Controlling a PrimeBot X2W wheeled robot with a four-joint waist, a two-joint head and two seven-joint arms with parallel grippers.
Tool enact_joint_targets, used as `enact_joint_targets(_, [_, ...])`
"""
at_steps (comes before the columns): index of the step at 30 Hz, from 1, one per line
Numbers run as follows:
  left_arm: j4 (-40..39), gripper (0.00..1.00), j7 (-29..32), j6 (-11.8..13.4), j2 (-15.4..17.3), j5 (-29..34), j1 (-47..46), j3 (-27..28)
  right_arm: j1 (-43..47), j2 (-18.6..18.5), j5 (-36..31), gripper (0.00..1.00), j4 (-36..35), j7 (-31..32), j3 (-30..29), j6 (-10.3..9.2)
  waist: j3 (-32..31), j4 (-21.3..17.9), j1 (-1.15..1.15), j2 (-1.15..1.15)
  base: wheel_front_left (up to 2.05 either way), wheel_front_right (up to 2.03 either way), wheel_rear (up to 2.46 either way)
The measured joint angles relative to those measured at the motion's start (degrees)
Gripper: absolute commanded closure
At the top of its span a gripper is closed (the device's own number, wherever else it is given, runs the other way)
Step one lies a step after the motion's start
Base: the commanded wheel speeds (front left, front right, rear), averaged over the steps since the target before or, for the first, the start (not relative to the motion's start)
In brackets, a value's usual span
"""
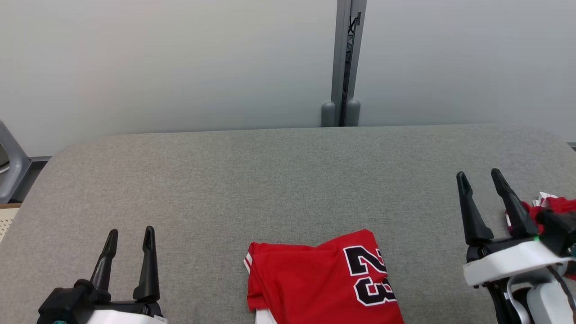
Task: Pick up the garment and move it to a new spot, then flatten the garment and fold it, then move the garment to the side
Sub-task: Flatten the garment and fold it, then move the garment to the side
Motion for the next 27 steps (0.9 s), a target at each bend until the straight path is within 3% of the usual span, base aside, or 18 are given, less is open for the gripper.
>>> enact_joint_targets(8, [-0.9,0.00,0.0,0.0,-0.8,1.2,0.5,1.3,4.3,3.0,-4.6,0.00,1.2,-2.2,-4.7,0.00,0.5,-0.7,0.00,0.00,0.00,0.00,0.00])
enact_joint_targets(27, [-1.2,0.00,0.0,-1.0,-2.4,4.6,0.8,2.2,3.9,4.0,-4.5,0.00,6.3,-3.1,-1.8,0.00,0.8,-1.3,0.00,0.00,0.00,0.00,0.00])
